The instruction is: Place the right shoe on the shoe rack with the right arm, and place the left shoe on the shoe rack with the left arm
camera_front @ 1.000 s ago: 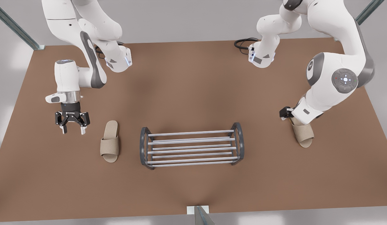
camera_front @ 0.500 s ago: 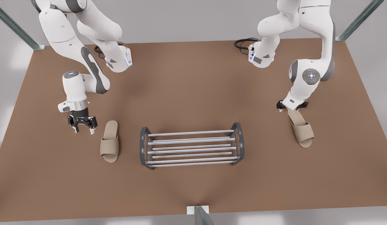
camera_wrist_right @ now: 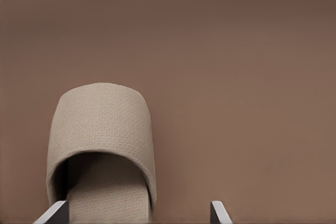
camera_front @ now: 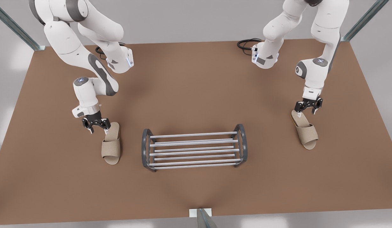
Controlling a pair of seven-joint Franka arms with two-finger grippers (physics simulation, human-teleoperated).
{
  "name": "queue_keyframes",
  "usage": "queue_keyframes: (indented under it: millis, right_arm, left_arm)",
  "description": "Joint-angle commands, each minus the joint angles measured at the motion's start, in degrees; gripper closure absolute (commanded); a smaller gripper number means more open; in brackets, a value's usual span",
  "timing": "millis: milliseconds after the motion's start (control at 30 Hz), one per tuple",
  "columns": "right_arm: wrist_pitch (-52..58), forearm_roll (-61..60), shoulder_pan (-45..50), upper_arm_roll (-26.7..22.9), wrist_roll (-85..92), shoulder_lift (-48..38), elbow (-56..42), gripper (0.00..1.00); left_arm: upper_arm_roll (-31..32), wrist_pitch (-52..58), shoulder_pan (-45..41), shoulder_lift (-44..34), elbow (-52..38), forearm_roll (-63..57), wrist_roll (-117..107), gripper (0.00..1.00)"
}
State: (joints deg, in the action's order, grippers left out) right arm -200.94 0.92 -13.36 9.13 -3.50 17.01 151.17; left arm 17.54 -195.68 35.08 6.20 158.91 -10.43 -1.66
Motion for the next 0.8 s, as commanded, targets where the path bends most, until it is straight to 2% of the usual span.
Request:
queue_keyframes:
  millis: [0, 167, 367, 767]
  right_arm:
    - [0.0, -0.2, 0.3, 0.0, -0.9, 0.8, -0.5, 0.00]
    - [0.0, -0.2, 0.1, 0.0, -0.9, 2.5, -1.7, 0.00]
    - [0.0, -0.3, 0.3, 0.0, -0.8, 5.4, -4.8, 0.00]
    - [-0.1, -0.2, 0.3, -0.3, -0.6, 8.0, -6.3, 0.00]
  left_arm:
    - [0.0, -4.3, -1.2, 1.4, -0.1, 0.0, 2.6, 0.00]
    - [-0.6, -4.3, -1.2, 7.9, -1.4, 0.2, 2.9, 0.00]
    - [-6.4, -4.4, -1.5, 10.9, -4.1, 0.1, 6.9, 0.00]
    - [-7.9, -4.5, -1.4, 16.5, -10.7, -0.6, 7.7, 0.00]
